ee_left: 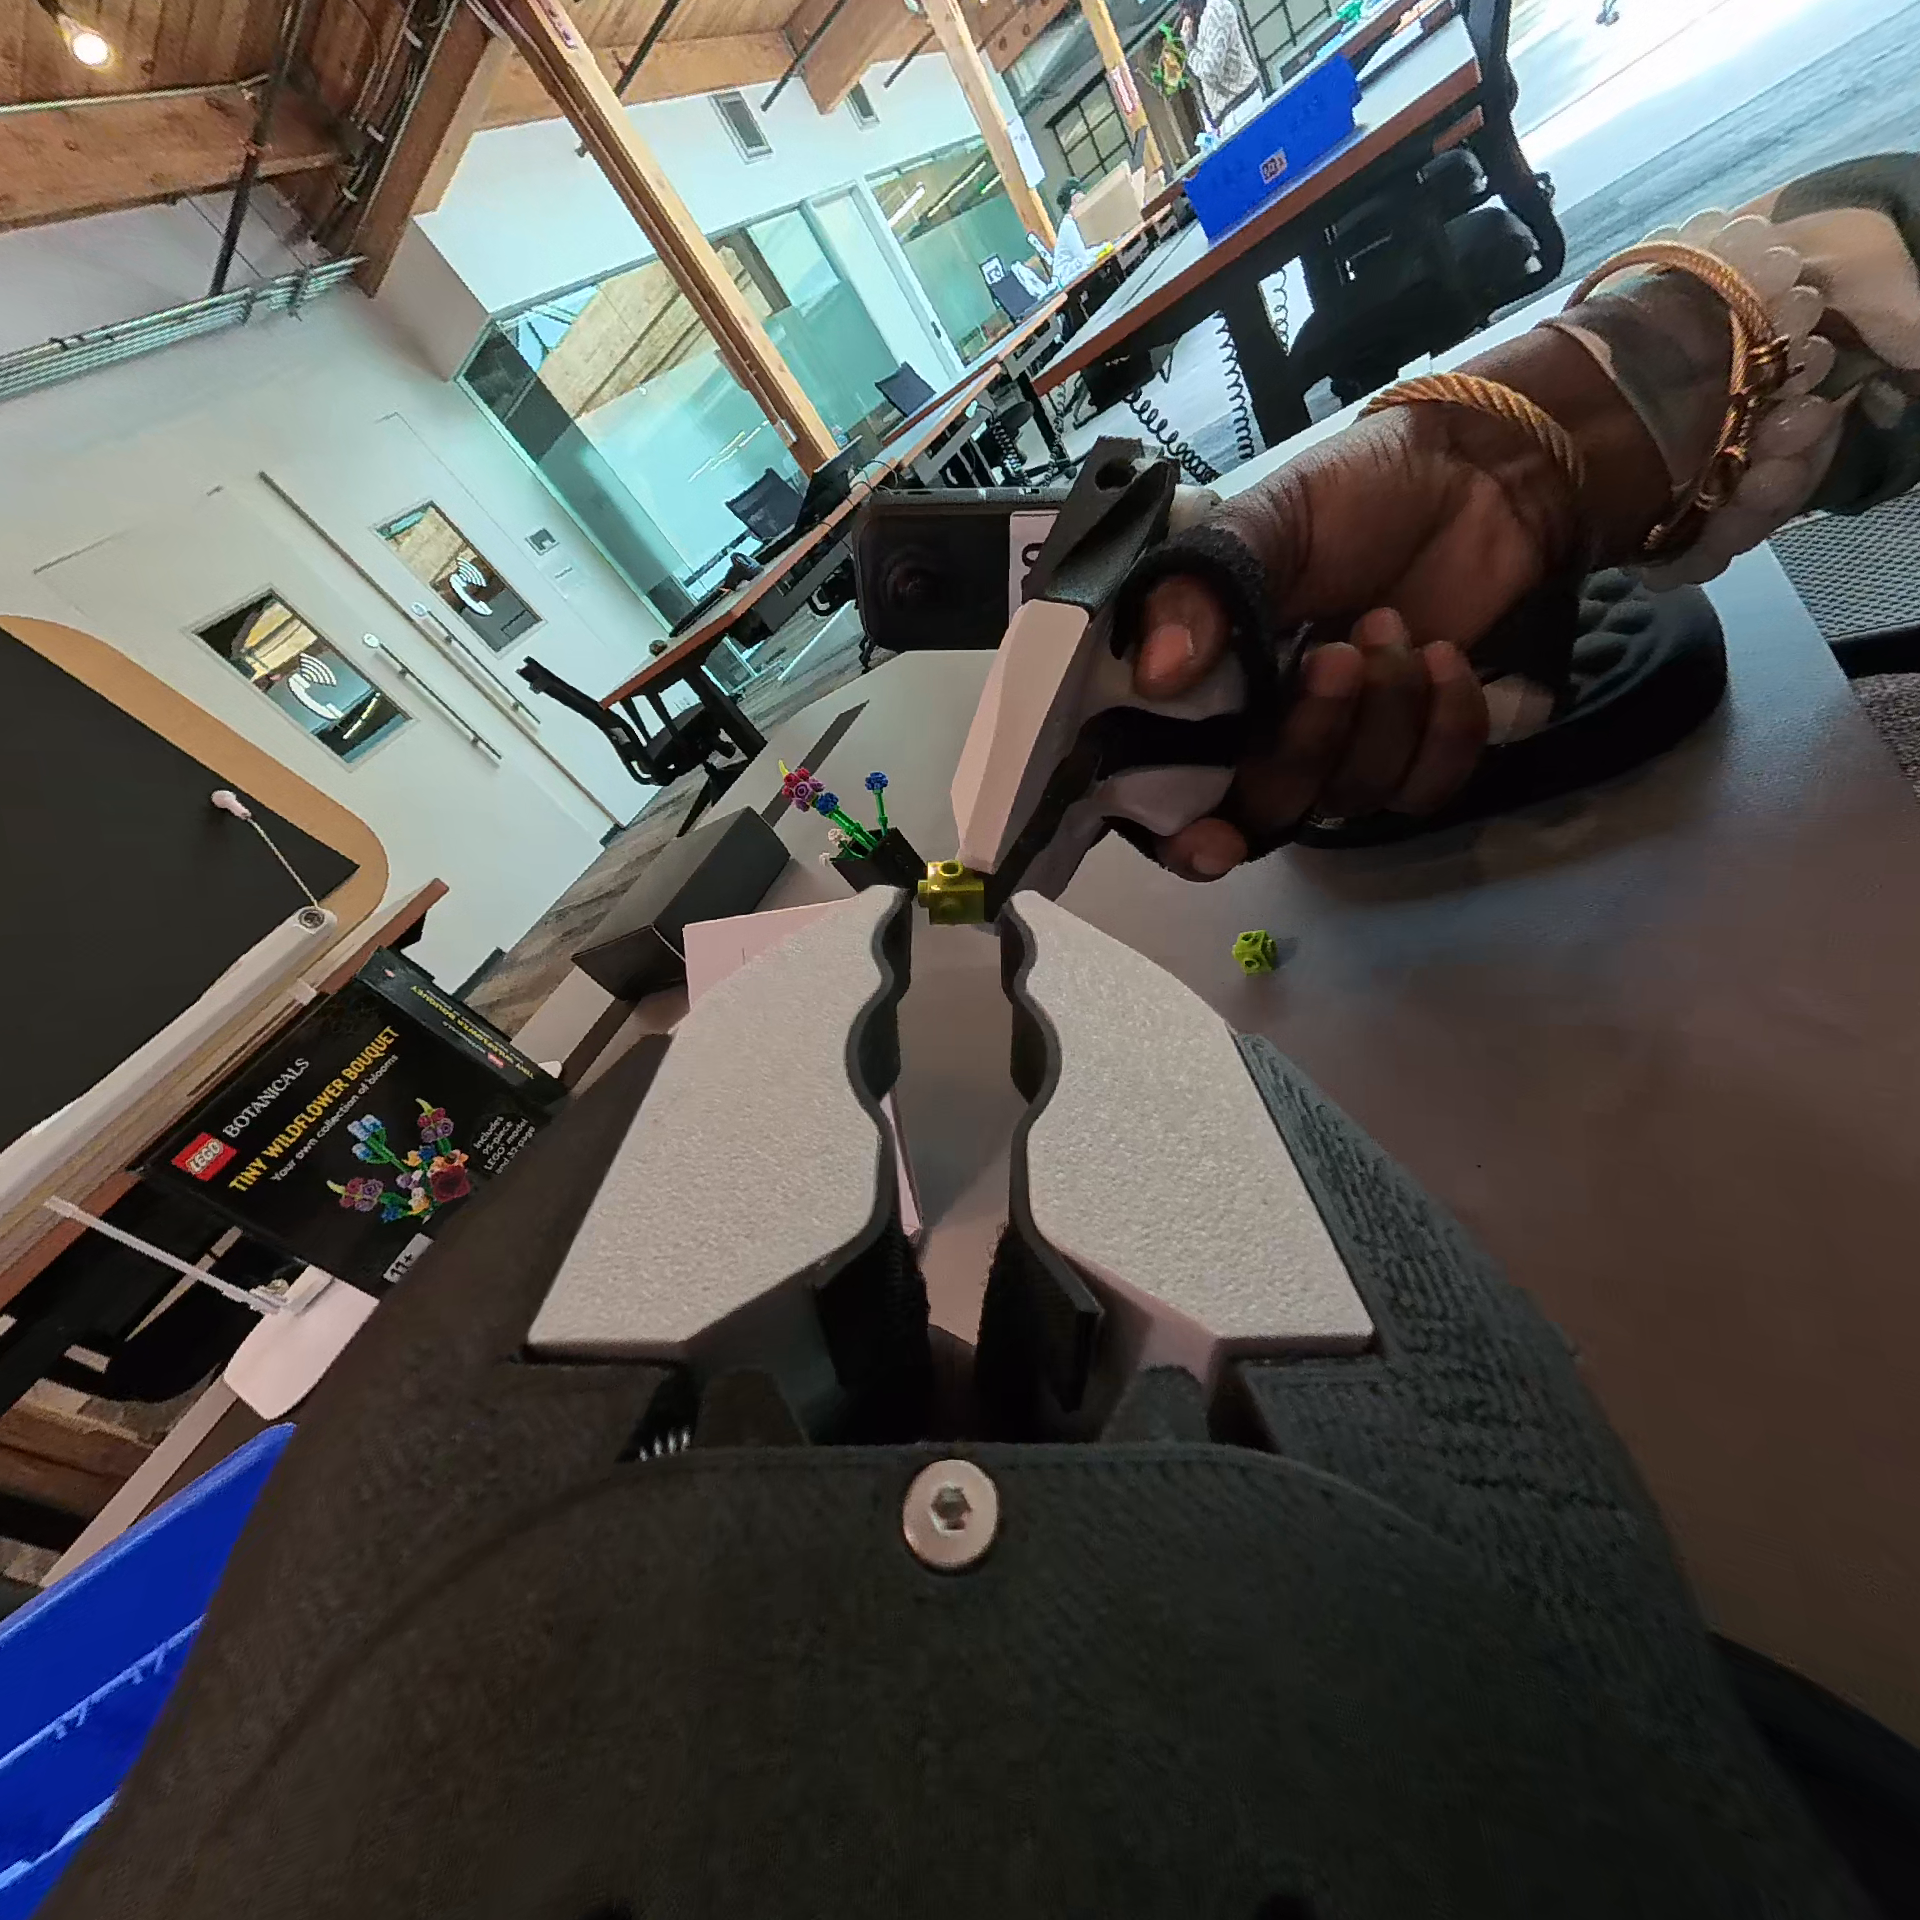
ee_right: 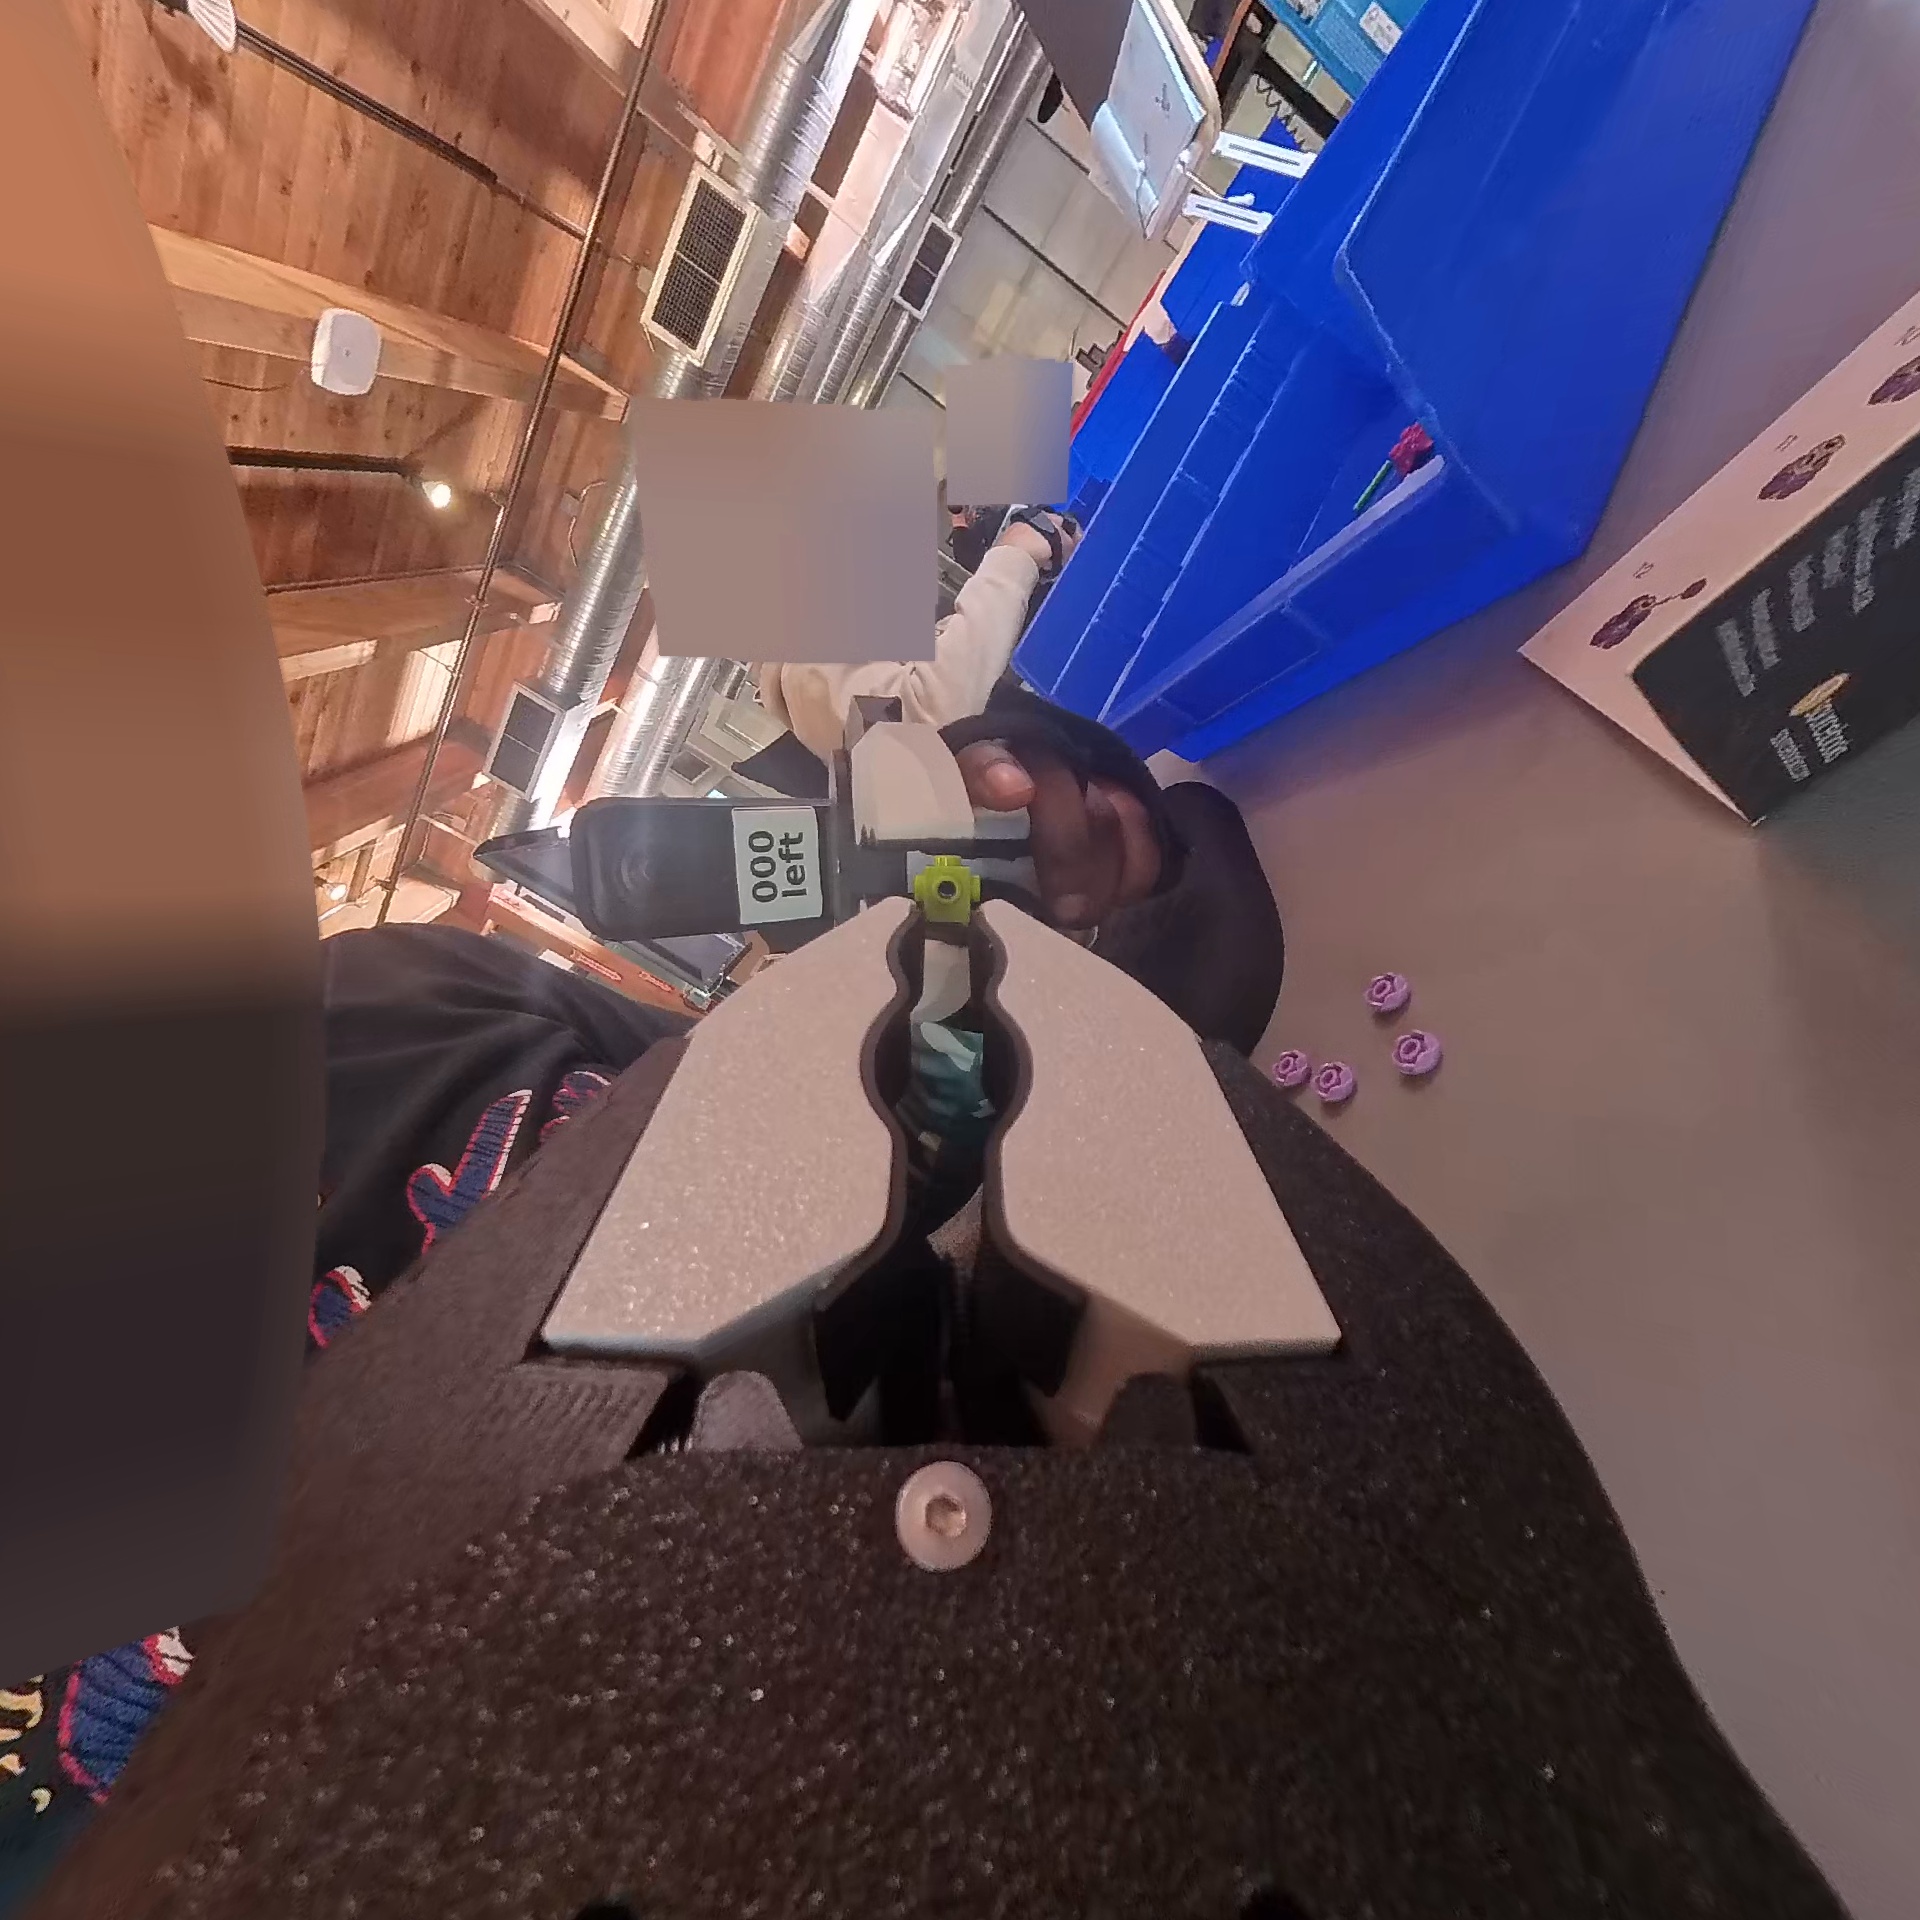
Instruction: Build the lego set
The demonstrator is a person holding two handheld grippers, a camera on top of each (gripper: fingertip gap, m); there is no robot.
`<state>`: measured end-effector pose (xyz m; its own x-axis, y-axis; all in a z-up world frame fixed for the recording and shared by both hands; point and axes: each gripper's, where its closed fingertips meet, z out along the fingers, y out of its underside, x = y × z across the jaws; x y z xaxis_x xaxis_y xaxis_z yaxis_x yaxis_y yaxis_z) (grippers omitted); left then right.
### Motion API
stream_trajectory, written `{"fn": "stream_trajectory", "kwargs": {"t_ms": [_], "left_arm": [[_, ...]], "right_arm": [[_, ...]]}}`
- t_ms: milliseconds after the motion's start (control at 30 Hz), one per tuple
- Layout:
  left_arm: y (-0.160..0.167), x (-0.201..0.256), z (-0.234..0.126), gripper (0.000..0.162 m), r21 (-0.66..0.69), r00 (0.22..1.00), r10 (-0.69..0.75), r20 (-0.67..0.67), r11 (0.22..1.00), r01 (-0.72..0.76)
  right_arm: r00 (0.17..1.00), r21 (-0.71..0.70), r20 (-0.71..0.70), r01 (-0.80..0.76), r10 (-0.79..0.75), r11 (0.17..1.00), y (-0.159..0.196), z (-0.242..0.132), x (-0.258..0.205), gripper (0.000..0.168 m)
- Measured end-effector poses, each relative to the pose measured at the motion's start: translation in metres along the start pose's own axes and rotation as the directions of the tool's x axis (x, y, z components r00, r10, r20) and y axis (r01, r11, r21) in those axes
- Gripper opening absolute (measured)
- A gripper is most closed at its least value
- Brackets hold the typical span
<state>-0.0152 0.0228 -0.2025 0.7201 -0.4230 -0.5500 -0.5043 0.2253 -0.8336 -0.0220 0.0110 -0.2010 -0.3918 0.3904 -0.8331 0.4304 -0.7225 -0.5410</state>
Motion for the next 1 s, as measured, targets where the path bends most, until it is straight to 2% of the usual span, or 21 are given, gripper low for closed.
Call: {"fn": "stream_trajectory", "kwargs": {"t_ms": [267,333,400,533,667,867,1000], "left_arm": [[0.001,0.003,-0.002,0.012,-0.004,1.0,-0.001,-0.029,1.0,0.001],[-0.001,0.001,-0.006,0.012,0.007,0.999,-0.028,-0.038,1.0,0.028],[0.0,-0.005,-0.012,0.012,0.018,0.998,-0.06,-0.025,0.998,0.06],[0.0,-0.037,-0.039,0.012,0.12,0.977,-0.205,0.063,0.973,0.196],[0.004,-0.054,-0.057,0.012,0.191,0.944,-0.304,0.125,0.942,0.277],[0.01,-0.044,-0.048,0.012,0.12,0.964,-0.238,0.116,0.967,0.224],[0.01,-0.04,-0.047,0.011,0.108,0.971,-0.217,0.101,0.973,0.206]], "right_arm": [[1.0,-0.025,-0.005,0.024,-0.025,0.999,0.003,0.002,-0.002,0.009],[0.996,-0.037,0.003,0.092,-0.092,0.995,0.003,0.005,-0.007,0.015],[0.977,-0.095,-0.053,0.202,-0.208,0.975,0.005,0.008,-0.005,0.021],[0.818,-0.37,-0.208,0.442,-0.536,0.818,0.015,0.002,0.025,0.024],[0.598,-0.685,-0.238,0.456,-0.766,0.568,0.023,-0.01,0.061,0.019],[0.514,-0.84,-0.167,0.372,-0.841,0.395,0.028,-0.005,0.087,0.016],[0.502,-0.879,-0.161,0.319,-0.85,0.355,0.036,-0.002,0.098,0.017]]}}
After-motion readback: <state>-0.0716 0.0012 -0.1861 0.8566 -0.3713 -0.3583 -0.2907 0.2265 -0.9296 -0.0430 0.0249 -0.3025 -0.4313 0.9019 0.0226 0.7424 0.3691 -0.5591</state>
